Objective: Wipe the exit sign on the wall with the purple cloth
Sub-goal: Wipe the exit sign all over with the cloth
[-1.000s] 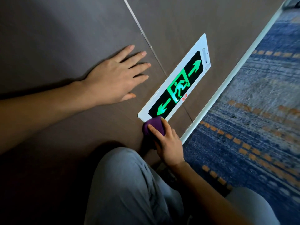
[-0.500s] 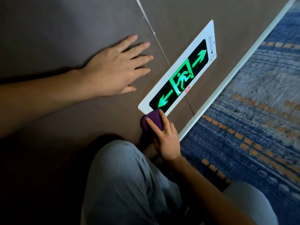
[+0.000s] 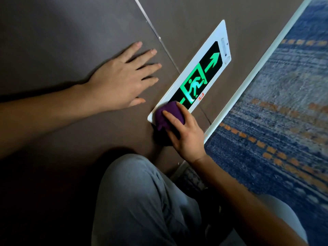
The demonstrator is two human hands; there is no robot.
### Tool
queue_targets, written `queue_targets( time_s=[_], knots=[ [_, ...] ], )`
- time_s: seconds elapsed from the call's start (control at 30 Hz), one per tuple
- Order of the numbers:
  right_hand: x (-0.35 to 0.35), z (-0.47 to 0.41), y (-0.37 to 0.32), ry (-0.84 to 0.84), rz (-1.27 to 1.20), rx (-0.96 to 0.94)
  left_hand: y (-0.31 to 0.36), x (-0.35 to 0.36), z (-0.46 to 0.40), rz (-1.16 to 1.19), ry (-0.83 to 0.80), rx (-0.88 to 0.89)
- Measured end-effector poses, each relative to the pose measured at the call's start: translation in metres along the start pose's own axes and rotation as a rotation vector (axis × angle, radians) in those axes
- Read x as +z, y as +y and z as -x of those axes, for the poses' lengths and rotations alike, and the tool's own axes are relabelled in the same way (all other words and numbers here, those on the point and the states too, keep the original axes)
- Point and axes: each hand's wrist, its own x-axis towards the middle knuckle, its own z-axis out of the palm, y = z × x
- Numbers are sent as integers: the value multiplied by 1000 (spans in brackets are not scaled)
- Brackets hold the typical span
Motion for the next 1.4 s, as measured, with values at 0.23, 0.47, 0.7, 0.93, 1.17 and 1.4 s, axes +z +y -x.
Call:
queue_targets(
  time_s=[0.23,0.47,0.7,0.93,1.17,1.4],
  knots=[
    [23,22,-5,-76,-3,-4,2,7,0,36,27,22],
    [30,52,21,-124,45,68,4,9,-1,99,34,9],
    [20,63,42,-216,127,254,11,8,-1,96,20,18],
    [-2,7,17,39,9,215,13,5,-1,98,0,23],
    [30,32,7,-14,-93,285,13,7,-1,87,4,16],
    [59,77,10,-16,-191,553,33,12,-12,68,-69,74]
  ],
)
